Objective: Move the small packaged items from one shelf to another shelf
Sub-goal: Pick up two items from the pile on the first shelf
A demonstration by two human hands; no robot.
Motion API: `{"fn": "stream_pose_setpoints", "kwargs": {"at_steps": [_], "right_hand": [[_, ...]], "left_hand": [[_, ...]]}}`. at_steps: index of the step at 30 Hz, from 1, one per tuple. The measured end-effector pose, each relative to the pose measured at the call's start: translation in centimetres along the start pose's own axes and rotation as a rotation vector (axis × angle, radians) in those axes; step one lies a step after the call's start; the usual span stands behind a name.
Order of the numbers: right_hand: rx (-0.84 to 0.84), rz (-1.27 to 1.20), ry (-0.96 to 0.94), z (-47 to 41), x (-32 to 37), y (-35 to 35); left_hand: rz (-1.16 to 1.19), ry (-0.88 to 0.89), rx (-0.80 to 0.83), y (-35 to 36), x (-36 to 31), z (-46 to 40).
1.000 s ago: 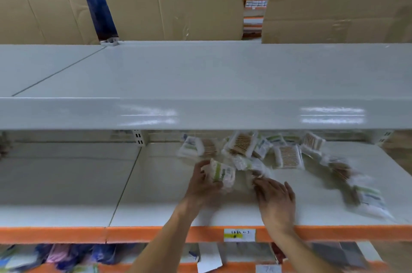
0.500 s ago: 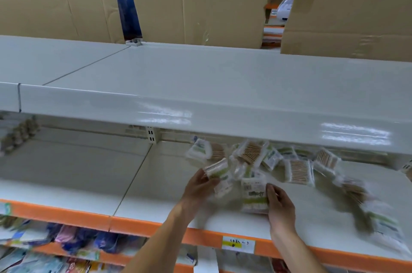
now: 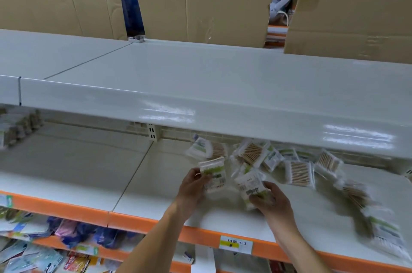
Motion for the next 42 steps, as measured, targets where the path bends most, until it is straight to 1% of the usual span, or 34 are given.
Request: {"fn": "stream_pose_setpoints", "kwargs": {"at_steps": [3,5,9,11,13,16,19,21,24,30,36,42], "right_hand": [[0.081,0.015,-0.006,-0.3,1.3,0.0],[0.115,0.104,-0.046,-0.7,2.2,-0.1],[0.132,0.314,-0.104,-1.8,4.1,-0.6],[0.156,0.363,-0.111,-2.2,4.7,-0.7],[0.187,0.355,-0.123,-2.2,5.2,-0.6],[0.207,0.329,-0.126,-2.2,5.4,-0.2],[0.24,0.264,-0.055,-1.9,5.0,1.0],[0.261,0.217,-0.023,-1.5,5.3,2.2],[0.27,0.207,-0.038,-0.9,6.1,4.2],[0.329,0.29,-0.122,-0.3,7.0,9.5],[0.386,0.364,-0.229,0.8,7.3,16.0],[0.483,0.409,-0.256,3.1,7.2,23.3]], "left_hand": [[0.011,0.004,-0.01,-0.2,-0.1,0.1],[-0.002,0.009,-0.015,-0.4,-0.2,0.1],[-0.026,0.006,-0.037,-0.4,-0.7,0.3],[-0.095,0.025,-0.052,-0.1,-1.4,0.5],[-0.189,0.061,-0.056,0.2,-2.1,0.8],[-0.261,0.12,-0.055,0.0,-2.9,1.6],[-0.274,0.136,-0.068,-1.0,-3.7,2.6],[-0.279,0.148,-0.091,-2.1,-4.6,3.0],[-0.314,0.184,-0.137,-4.0,-6.3,3.5],[-0.338,0.209,-0.207,-8.5,-9.5,4.6],[-0.332,0.192,-0.296,-14.9,-12.1,5.1],[-0.379,0.184,-0.345,-22.7,-14.9,6.1]]}}
Point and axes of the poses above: each hand's wrist, its own z-axis away from the middle knuckle, its own y-axis out of the palm, x = y × z, the point moved 6 cm from there along -z, towards the middle knuckle, and after that the axes turned 7 degrees about -x, right-handed, at the moved point
